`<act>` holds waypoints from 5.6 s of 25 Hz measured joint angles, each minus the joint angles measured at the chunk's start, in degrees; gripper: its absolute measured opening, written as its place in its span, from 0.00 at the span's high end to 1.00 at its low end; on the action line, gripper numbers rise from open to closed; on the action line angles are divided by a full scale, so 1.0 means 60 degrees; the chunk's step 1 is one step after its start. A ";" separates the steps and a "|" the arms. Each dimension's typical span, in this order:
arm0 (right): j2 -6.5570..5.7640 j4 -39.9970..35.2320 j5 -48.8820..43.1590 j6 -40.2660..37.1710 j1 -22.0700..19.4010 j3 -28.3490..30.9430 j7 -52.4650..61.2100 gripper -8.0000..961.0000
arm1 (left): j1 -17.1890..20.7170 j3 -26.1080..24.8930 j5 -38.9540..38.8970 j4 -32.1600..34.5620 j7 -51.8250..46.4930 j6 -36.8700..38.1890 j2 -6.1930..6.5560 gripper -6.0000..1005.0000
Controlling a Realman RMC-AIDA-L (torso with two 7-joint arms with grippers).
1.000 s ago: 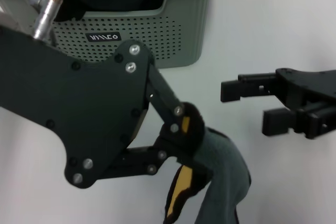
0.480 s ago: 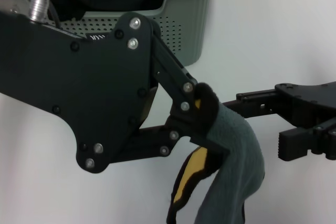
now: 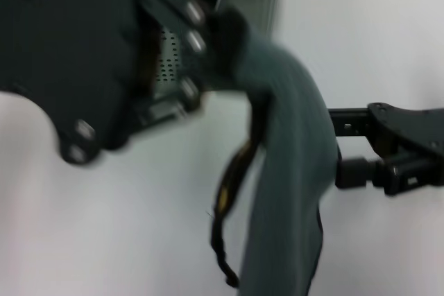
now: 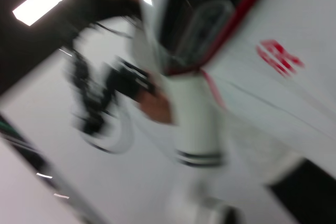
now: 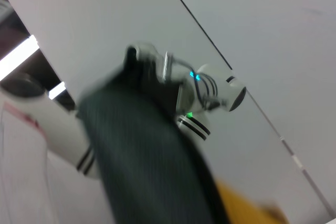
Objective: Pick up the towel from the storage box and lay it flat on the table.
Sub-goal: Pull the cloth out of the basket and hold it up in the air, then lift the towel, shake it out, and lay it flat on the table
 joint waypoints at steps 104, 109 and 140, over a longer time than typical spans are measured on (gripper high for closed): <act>0.1239 -0.0133 -0.0642 -0.0960 -0.0854 0.1767 -0.1779 0.64 | -0.0373 0.0197 -0.4025 -0.2629 -0.0201 -0.1058 -0.0269 0.97; 0.1239 -0.0071 -0.0640 -0.0958 -0.0859 0.1772 -0.1792 0.68 | -0.0340 0.0197 -0.4027 -0.2629 -0.0174 -0.1063 -0.0273 0.97; -0.0259 -0.4582 -0.1730 0.2262 -0.1980 0.4022 0.0698 0.98 | 0.1392 0.0204 0.1598 -0.3288 -0.1407 -0.1480 -0.0256 0.94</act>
